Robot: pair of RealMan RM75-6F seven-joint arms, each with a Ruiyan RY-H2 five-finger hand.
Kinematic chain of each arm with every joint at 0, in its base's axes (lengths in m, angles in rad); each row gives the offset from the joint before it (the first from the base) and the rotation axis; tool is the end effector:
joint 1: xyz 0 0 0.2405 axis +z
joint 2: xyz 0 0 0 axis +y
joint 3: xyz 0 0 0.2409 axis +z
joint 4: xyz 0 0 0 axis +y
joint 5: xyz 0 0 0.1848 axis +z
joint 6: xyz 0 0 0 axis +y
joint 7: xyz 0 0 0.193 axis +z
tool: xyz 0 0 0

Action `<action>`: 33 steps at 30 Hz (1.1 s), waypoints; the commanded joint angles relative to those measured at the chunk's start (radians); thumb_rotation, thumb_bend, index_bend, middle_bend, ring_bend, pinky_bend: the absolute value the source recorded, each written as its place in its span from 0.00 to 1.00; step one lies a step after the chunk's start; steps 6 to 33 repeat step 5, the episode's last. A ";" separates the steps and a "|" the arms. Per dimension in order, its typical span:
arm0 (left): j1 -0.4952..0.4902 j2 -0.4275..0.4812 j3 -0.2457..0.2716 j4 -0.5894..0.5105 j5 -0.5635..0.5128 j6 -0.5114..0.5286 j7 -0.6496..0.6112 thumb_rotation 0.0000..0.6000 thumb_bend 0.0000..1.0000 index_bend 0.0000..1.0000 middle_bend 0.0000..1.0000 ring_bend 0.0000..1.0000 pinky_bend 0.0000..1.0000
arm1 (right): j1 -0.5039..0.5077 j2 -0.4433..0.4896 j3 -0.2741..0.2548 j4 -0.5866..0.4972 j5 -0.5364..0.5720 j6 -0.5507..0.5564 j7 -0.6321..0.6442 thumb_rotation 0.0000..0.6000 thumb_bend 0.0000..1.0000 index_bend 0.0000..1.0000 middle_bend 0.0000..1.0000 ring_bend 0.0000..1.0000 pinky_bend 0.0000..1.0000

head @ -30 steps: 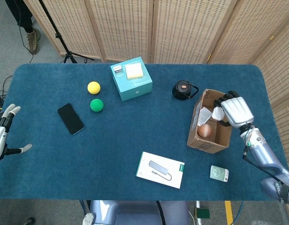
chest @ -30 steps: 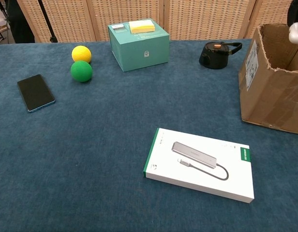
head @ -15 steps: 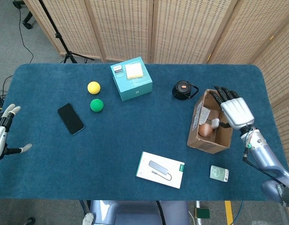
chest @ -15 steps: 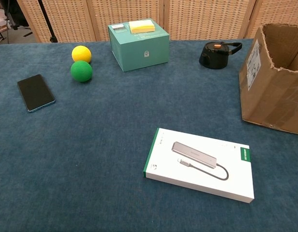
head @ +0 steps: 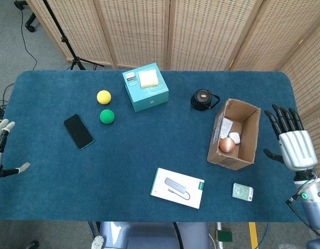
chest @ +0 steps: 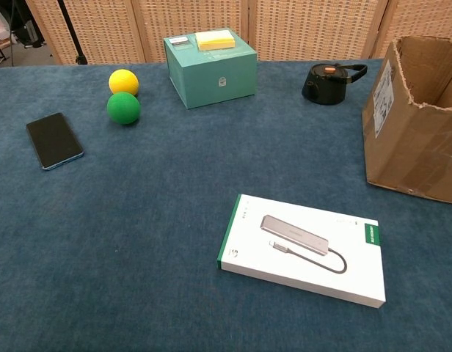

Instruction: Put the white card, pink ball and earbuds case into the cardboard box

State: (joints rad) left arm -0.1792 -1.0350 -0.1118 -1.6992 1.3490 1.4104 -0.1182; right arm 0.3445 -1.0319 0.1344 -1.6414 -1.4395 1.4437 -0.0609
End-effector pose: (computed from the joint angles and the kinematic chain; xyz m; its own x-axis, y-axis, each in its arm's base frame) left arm -0.2774 0.2628 0.2011 0.2548 -0.0242 0.9667 0.9665 0.0370 -0.2539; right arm -0.2183 -0.3081 0.2122 0.4615 0.1662 0.8714 -0.8550 -0.1786 0.4869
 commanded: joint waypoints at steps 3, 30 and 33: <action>0.024 -0.017 0.026 0.029 0.046 0.026 -0.009 1.00 0.00 0.00 0.00 0.00 0.00 | -0.139 -0.083 -0.085 0.044 -0.075 0.145 0.040 1.00 0.00 0.01 0.00 0.00 0.00; 0.028 -0.019 0.029 0.030 0.058 0.037 -0.011 1.00 0.00 0.00 0.00 0.00 0.00 | -0.158 -0.093 -0.095 0.045 -0.081 0.157 0.044 1.00 0.00 0.01 0.00 0.00 0.00; 0.028 -0.019 0.029 0.030 0.058 0.037 -0.011 1.00 0.00 0.00 0.00 0.00 0.00 | -0.158 -0.093 -0.095 0.045 -0.081 0.157 0.044 1.00 0.00 0.01 0.00 0.00 0.00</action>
